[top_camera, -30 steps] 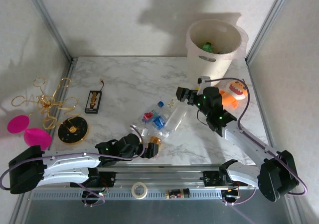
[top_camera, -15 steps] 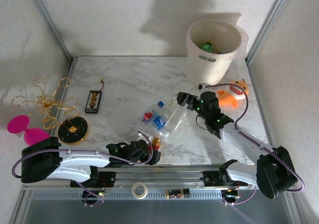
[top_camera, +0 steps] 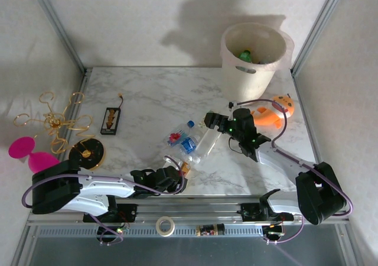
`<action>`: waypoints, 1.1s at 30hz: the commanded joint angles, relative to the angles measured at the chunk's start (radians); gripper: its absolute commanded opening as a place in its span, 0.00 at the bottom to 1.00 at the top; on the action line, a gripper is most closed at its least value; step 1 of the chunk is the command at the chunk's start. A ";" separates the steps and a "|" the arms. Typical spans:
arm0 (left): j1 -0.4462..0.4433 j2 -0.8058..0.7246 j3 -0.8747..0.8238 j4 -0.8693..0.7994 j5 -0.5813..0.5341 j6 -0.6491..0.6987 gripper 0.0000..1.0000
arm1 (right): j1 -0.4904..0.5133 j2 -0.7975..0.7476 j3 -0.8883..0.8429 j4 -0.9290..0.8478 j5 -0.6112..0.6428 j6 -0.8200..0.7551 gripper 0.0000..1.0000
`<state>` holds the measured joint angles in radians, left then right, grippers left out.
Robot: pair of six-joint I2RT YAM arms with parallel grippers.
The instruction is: Put the plastic bottles in the bin
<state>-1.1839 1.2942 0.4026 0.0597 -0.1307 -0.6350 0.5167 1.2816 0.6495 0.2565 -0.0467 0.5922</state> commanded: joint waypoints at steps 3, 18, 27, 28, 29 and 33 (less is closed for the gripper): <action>-0.009 -0.005 0.030 0.014 0.014 0.019 0.56 | -0.001 -0.038 0.009 -0.010 0.002 -0.010 0.99; 0.008 -0.146 0.174 -0.017 -0.043 0.047 0.50 | -0.001 -0.151 0.000 0.054 -0.088 0.013 0.99; 0.099 -0.095 0.202 0.244 -0.193 0.145 0.49 | 0.000 -0.199 -0.012 0.169 -0.230 0.083 0.99; 0.110 -0.076 0.206 0.293 -0.207 0.161 0.49 | -0.001 -0.201 -0.016 0.188 -0.251 0.103 0.99; 0.120 -0.057 0.214 0.342 -0.219 0.187 0.49 | 0.001 -0.200 -0.021 0.211 -0.266 0.123 0.99; 0.141 0.034 0.291 0.431 -0.263 0.297 0.49 | 0.003 -0.196 -0.045 0.296 -0.304 0.182 0.96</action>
<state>-1.0561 1.2911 0.6250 0.3496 -0.3237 -0.4454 0.5167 1.0981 0.6319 0.4538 -0.2905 0.7124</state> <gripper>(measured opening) 0.565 0.966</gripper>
